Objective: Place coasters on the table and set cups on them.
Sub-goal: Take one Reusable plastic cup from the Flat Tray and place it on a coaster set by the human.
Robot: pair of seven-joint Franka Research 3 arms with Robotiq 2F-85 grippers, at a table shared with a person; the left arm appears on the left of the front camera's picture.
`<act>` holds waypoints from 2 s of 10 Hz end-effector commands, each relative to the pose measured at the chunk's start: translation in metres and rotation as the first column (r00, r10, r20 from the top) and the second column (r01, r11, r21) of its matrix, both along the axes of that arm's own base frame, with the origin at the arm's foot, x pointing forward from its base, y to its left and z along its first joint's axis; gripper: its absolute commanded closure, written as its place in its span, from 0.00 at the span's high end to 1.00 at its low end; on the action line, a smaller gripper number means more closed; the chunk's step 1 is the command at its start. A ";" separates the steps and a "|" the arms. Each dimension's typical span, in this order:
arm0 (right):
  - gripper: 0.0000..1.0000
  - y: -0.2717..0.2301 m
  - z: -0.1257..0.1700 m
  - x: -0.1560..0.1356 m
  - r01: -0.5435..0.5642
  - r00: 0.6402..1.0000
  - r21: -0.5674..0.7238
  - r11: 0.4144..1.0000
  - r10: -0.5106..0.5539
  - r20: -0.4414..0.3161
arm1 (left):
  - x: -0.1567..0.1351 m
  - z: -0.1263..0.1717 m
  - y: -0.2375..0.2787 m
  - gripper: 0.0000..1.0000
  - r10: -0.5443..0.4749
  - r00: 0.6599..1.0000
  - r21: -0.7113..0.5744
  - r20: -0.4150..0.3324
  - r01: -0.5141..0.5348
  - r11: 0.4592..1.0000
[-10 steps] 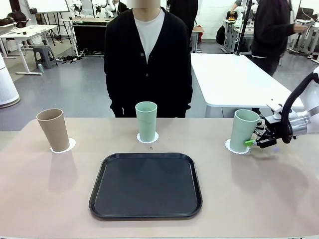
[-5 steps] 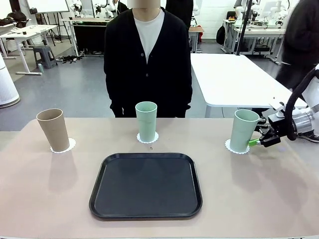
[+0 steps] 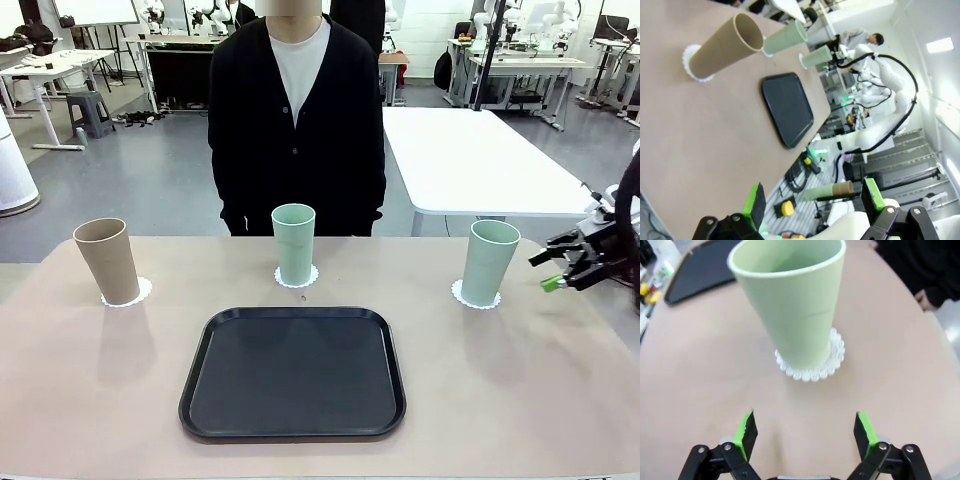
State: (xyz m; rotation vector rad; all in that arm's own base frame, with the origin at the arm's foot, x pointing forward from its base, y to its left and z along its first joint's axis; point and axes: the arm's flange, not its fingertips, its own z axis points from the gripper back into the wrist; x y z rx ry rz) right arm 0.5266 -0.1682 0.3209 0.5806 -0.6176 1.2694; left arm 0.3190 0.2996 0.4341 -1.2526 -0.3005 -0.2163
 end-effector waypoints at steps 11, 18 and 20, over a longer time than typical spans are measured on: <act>1.00 0.117 0.168 -0.172 0.302 0.942 -0.546 0.781 -0.331 0.048 | -0.001 0.002 -0.001 1.00 0.012 1.000 0.007 -0.008 -0.012 1.000; 1.00 0.115 0.171 -0.171 0.318 0.940 -0.542 0.778 -0.334 0.071 | -0.001 0.002 -0.001 1.00 0.012 1.000 0.007 -0.008 -0.012 1.000; 1.00 0.115 0.171 -0.171 0.318 0.940 -0.542 0.778 -0.334 0.071 | -0.001 0.002 -0.001 1.00 0.012 1.000 0.007 -0.008 -0.012 1.000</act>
